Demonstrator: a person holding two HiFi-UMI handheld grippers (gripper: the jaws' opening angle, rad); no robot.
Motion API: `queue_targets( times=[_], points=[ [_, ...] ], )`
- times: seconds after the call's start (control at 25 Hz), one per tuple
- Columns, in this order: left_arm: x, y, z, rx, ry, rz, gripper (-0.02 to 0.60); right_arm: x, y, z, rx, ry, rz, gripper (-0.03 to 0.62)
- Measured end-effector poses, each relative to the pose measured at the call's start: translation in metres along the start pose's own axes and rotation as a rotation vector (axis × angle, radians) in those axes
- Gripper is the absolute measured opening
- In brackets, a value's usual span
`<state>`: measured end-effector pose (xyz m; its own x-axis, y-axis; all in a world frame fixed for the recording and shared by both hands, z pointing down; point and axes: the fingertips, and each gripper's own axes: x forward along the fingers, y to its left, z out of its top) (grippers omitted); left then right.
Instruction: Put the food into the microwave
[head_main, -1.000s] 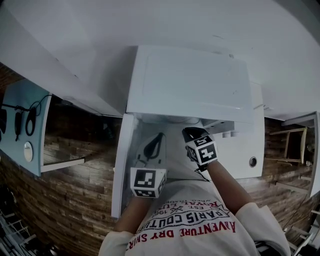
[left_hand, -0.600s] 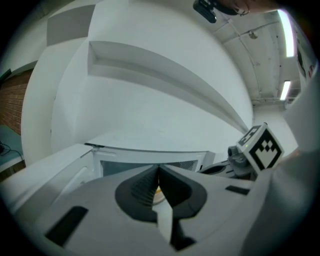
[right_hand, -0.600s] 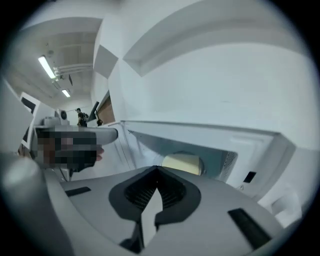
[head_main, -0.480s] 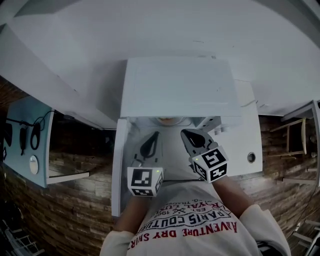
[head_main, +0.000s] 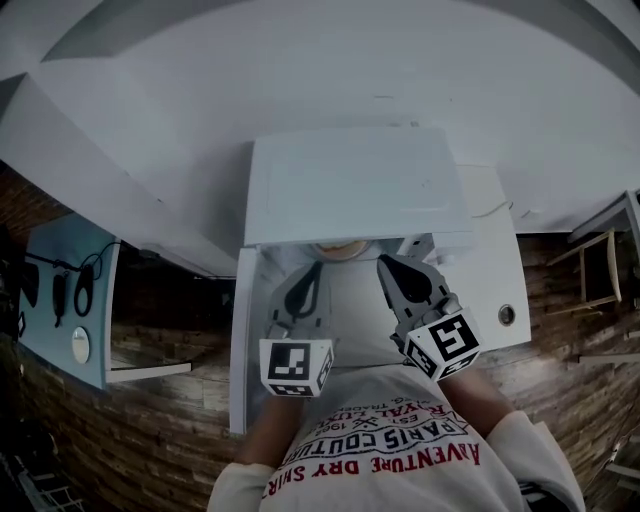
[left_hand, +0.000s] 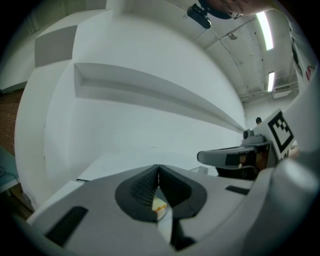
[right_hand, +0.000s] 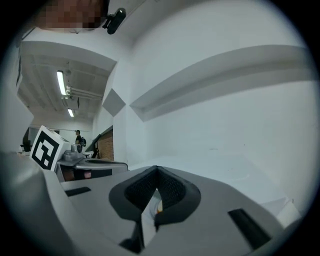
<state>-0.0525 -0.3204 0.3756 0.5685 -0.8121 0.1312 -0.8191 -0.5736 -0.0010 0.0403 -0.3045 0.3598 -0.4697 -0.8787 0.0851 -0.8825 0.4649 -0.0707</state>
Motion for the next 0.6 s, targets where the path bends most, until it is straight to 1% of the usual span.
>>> queue_targets(
  times=[0.2, 0.32, 0.44, 0.6],
  points=[
    [-0.003, -0.0019, 0.0021, 0.0, -0.004, 0.001, 0.006, -0.0082, -0.0041, 0.0142, -0.018, -0.07, -0.03, 0.011],
    [-0.0036, 0.0011, 0.0038, -0.001, -0.008, 0.009, 0.006, -0.0068, -0.0068, 0.0121, -0.015, -0.057, -0.043, 0.011],
    [-0.0031, 0.0051, 0.0028, -0.005, -0.004, 0.02, 0.006, -0.0037, -0.0079, 0.0092, 0.007, -0.048, -0.04, 0.011],
    [-0.0014, 0.0053, 0.002, -0.004, 0.001, 0.021, 0.006, -0.0001, -0.0077, 0.0046, 0.007, -0.035, -0.032, 0.011]
  ],
)
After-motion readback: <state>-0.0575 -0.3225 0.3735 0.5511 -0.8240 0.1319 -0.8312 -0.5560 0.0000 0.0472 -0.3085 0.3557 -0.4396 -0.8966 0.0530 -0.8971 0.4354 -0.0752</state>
